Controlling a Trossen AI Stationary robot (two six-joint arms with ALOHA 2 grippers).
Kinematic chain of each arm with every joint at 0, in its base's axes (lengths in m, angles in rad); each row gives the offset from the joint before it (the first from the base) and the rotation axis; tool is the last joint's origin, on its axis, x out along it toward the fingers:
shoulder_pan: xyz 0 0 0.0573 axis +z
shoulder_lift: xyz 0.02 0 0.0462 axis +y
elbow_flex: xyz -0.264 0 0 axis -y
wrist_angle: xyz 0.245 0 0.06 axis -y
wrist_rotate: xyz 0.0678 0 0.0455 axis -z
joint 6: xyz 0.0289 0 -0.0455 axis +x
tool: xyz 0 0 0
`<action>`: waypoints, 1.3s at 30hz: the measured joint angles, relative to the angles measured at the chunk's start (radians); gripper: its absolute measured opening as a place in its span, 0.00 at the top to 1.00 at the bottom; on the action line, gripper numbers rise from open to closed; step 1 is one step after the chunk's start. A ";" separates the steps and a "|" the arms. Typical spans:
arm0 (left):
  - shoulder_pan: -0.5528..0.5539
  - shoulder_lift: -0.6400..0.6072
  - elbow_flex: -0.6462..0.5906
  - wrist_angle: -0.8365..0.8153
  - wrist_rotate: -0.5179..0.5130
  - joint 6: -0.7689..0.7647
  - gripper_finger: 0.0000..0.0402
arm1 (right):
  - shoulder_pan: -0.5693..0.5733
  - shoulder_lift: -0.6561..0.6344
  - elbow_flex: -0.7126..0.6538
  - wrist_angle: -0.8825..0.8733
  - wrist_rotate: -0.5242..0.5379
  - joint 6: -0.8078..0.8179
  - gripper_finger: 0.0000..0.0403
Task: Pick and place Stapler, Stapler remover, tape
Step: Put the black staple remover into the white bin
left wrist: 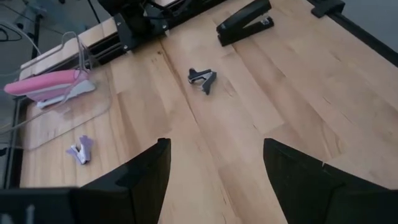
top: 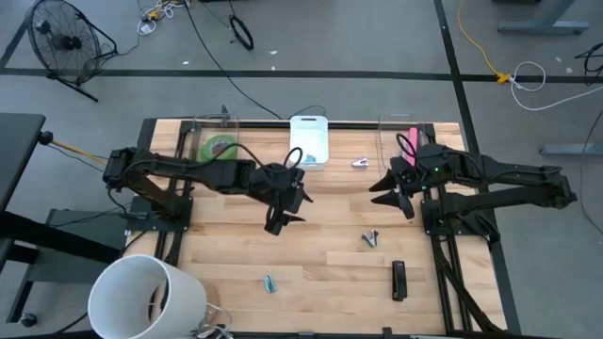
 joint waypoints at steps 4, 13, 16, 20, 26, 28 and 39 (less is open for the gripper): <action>-0.003 0.000 0.000 0.000 -0.001 -0.007 0.36 | 0.045 0.000 0.000 0.000 0.000 -0.101 0.53; -0.002 0.000 0.000 0.001 -0.025 -0.006 0.36 | 0.139 0.018 0.000 -0.164 0.001 -0.196 0.53; -0.002 0.000 0.000 0.001 -0.027 -0.006 0.36 | 0.159 0.045 0.000 -0.248 0.015 -0.190 0.53; -0.001 0.000 0.000 0.001 -0.027 -0.005 0.36 | 0.179 0.092 0.000 -0.300 0.032 -0.110 0.53; -0.001 0.000 0.000 0.001 -0.027 -0.006 0.36 | 0.197 0.186 0.000 -0.335 0.032 0.108 0.53; -0.001 0.000 0.000 0.001 -0.027 -0.005 0.36 | 0.202 0.219 0.000 -0.344 0.032 0.150 0.53; -0.001 0.000 0.000 0.001 -0.027 -0.005 0.36 | 0.206 0.385 0.000 -0.367 0.082 0.456 0.53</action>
